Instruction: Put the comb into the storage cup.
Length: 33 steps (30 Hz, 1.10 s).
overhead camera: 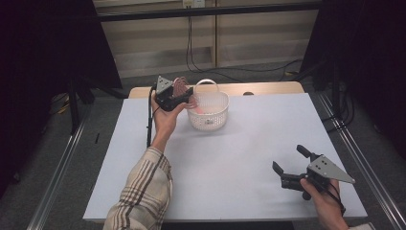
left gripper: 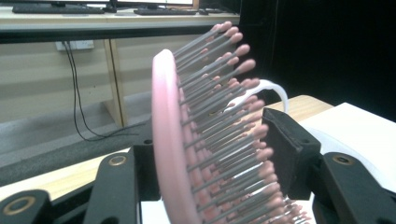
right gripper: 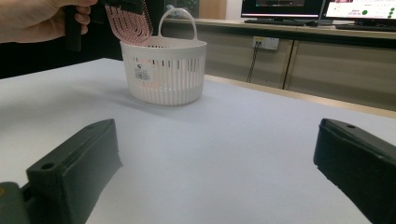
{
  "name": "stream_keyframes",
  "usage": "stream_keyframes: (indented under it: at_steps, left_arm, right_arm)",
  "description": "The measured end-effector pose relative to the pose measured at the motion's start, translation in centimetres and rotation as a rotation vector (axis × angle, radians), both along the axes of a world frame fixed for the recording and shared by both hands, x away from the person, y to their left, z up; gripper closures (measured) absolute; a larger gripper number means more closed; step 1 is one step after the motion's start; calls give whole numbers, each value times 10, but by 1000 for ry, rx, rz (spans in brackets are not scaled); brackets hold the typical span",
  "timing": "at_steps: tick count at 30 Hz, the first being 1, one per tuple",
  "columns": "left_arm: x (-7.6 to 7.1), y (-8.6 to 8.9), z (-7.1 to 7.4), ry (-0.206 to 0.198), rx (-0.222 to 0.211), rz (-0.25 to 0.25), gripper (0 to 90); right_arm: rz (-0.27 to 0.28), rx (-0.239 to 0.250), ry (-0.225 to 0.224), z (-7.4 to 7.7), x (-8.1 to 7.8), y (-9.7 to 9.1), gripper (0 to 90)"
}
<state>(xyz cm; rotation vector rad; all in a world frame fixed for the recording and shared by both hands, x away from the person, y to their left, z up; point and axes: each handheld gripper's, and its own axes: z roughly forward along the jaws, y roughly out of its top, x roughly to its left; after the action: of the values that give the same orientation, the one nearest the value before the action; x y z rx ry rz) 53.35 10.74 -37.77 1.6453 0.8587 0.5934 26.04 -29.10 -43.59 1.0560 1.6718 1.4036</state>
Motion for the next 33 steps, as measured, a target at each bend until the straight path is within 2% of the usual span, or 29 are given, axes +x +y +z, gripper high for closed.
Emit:
stream_keyframes:
  at_steps: [5, 6, 7, 8, 9, 11, 13, 14, 18, 22, 24, 28, 29, 32, 33]
  left_arm:
    - [2, 0, 0, -1, 8, -3, 450]
    - [1, 1, 0, -9, 17, 19, 448]
    - [1, 1, 0, -4, 11, 20, 447]
    - [2, 2, -1, 8, -16, 16, 448]
    - [2, 2, -1, 10, -18, 14, 450]
    - [3, 2, -2, 4, 5, 11, 441]
    - [3, 1, -3, 9, -5, 16, 435]
    - [4, 1, -3, 4, 8, 14, 431]
    - [4, 1, -5, 15, -12, 3, 427]
    - [5, 1, -5, 12, 0, 3, 425]
    - [5, 0, -5, 13, -8, 23, 423]
    - [6, 1, -5, 15, 6, 16, 413]
    - [6, 1, -4, 11, 19, 19, 399]
    - [6, 3, -4, 19, 9, 36, 335]
    - [6, 3, -4, 14, 11, 35, 343]
  right_arm:
    - [2, -3, -1, 0, -1, 1, 0]
    - [3, -1, -2, 0, -1, 0, 0]
    - [3, -2, -1, 0, 0, 0, 0]
    - [2, -1, 0, 0, 0, 0, 0]
    - [2, -1, 3, -1, 0, 0, 0]
    - [7, -2, 4, -1, -1, 1, 0]
    - [10, -5, 5, -1, -1, 2, 0]
    - [12, -7, 5, -1, -1, 2, 0]
    - [18, -9, 7, -1, 0, 3, 0]
    - [24, -11, 5, -1, 0, 4, 0]
    - [22, -10, 4, -1, 0, 4, 0]
    - [20, -7, 5, -1, 0, 3, 0]
    - [19, -6, 4, -1, 0, 3, 0]
    - [21, -6, 3, -1, -1, 3, 0]
    - [22, -6, 3, -1, -1, 3, 0]
